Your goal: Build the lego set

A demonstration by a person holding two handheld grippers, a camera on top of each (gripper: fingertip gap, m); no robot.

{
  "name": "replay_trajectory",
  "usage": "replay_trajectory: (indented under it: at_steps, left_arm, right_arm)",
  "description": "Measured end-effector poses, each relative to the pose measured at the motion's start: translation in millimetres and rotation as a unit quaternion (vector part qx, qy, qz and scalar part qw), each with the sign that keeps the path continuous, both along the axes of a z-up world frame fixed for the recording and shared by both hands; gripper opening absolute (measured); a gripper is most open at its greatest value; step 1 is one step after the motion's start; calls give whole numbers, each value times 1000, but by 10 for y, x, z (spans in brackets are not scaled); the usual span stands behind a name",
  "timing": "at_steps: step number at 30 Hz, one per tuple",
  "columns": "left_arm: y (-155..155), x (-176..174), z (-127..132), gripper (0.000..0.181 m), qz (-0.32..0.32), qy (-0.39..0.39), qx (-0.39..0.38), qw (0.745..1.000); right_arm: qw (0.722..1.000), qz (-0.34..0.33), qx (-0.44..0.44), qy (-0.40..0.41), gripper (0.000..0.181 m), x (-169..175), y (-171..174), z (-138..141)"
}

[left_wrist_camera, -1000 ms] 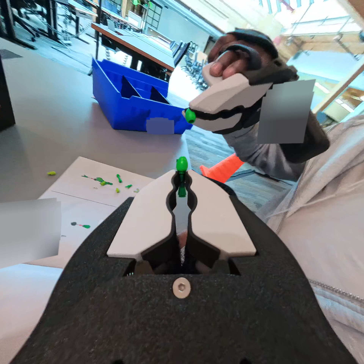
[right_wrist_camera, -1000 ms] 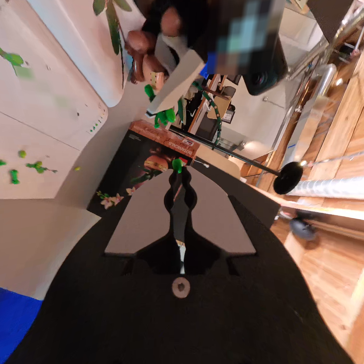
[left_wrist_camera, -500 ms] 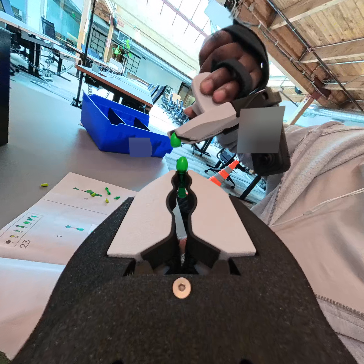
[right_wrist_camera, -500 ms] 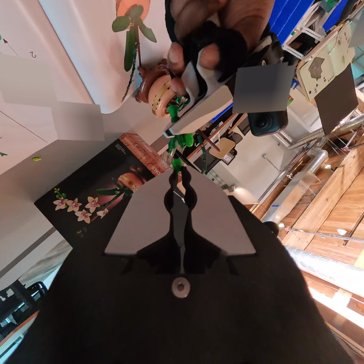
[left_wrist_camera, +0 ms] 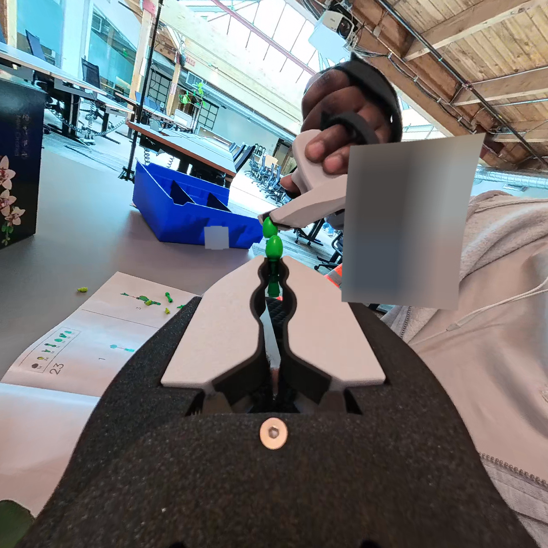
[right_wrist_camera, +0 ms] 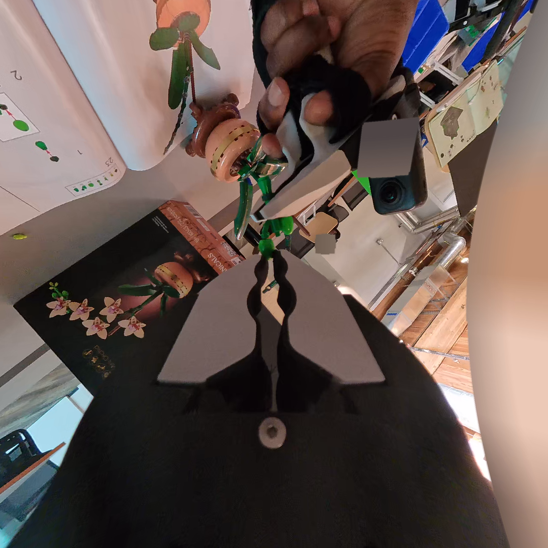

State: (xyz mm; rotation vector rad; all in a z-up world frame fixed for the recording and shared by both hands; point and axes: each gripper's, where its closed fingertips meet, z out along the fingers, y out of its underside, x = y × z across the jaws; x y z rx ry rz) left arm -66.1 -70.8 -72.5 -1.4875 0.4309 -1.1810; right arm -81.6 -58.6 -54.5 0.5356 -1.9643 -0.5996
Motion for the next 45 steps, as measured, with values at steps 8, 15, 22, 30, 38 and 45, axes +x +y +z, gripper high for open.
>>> replay_trajectory:
  at_steps: [8,15,22,30,38,45]
  left_arm:
    - [-24,7,38,4,2,0,9,1000]
    - [-49,17,71,4,3,1,25,1000]
    - [-30,-22,140,4,23,-19,30,999]
    - [-33,-91,189,4,42,-24,46,998]
    - [-108,-31,149,4,27,29,70,997]
    - [-187,47,114,4,-1,57,91,994]
  right_arm:
    - [1000,6,11,1,5,1,-36,32]
    - [1000,8,4,-1,4,12,-62,54]
    - [1000,-6,20,18,4,-7,-52,122]
    - [999,-1,17,29,4,-41,-93,165]
    - [1000,15,-11,-3,4,31,-167,125]
    - [998,34,-47,-21,4,91,-233,92]
